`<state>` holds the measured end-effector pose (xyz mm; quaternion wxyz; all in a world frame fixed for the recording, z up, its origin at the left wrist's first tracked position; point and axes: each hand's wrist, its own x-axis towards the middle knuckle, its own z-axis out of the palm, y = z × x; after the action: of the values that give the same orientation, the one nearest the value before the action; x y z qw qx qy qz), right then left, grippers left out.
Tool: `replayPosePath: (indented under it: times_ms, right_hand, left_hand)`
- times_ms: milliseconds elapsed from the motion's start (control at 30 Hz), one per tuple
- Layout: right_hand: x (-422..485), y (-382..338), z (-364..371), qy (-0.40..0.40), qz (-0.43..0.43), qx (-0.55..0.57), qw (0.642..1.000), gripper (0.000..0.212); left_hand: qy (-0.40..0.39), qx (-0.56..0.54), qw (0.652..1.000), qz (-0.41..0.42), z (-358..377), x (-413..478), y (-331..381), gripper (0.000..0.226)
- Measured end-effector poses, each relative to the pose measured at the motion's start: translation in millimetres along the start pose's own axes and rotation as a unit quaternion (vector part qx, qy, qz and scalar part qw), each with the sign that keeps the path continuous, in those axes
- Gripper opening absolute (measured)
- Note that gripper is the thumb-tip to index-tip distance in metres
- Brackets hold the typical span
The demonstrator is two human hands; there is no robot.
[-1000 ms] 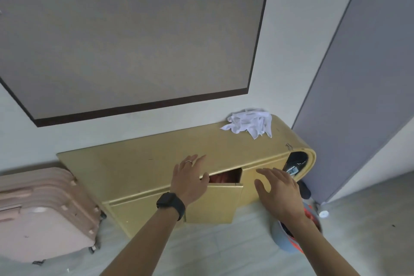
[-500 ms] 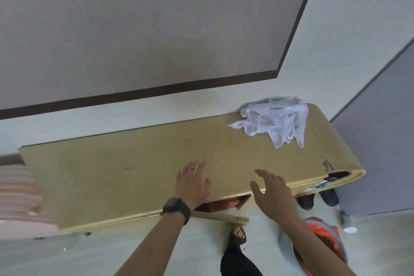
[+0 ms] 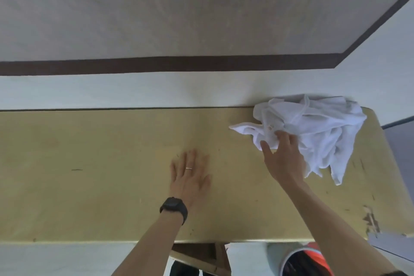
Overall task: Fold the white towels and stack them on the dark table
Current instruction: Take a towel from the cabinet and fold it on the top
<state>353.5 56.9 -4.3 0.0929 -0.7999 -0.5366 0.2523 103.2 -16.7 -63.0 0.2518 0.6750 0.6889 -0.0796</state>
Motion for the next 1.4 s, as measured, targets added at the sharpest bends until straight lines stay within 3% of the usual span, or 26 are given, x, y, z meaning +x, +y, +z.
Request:
replayPosePath:
  times_ms: [133, 367, 500, 600, 733, 867, 967, 1067, 1267, 1400]
  right_hand:
    - [20, 7, 16, 0.015, -0.005, 0.009, 1.0, 0.03]
    - [12, -2, -1, 0.079, -0.023, 0.047, 0.995, 0.02]
    - [-3, -27, -59, 0.132, -0.03, 0.145, 0.98, 0.014]
    - [-23, -53, -127, 0.163, -0.071, 0.192, 0.965, 0.016]
    - [-71, -89, -201, 0.107, -0.098, 0.241, 0.96, 0.012]
    - [-119, -114, -232, 0.006, -0.168, 0.213, 0.962, 0.01]
    - [-149, -127, -228, -0.042, -0.216, 0.166, 0.961, 0.011]
    - [-175, -137, -210, -0.055, -0.244, 0.151, 0.956, 0.012]
    - [-203, -140, -169, -0.083, -0.227, 0.145, 0.96, 0.01]
    - [-208, -137, -138, -0.12, -0.225, 0.093, 0.962, 0.011]
  left_hand:
    - [0.033, 0.0, 0.999, 0.0, 19, 3, -5, 0.063]
    - [-0.053, 0.011, 0.998, -0.005, 3, 1, -2, 0.063]
    - [-0.17, 0.003, 0.985, -0.01, -47, 0, 8, 0.071]
    - [-0.143, -0.085, 0.986, 0.012, -106, -8, 29, 0.06]
    - [-0.001, -0.2, 0.975, 0.097, -188, -35, 58, 0.057]
    - [0.113, -0.29, 0.932, 0.184, -259, -76, 80, 0.063]
    - [0.117, -0.272, 0.921, 0.252, -284, -101, 79, 0.064]
    - [0.121, -0.214, 0.928, 0.28, -284, -120, 63, 0.036]
    - [0.067, -0.153, 0.963, 0.209, -251, -150, -13, 0.012]
    - [0.03, -0.139, 0.978, 0.155, -218, -164, -73, 0.026]
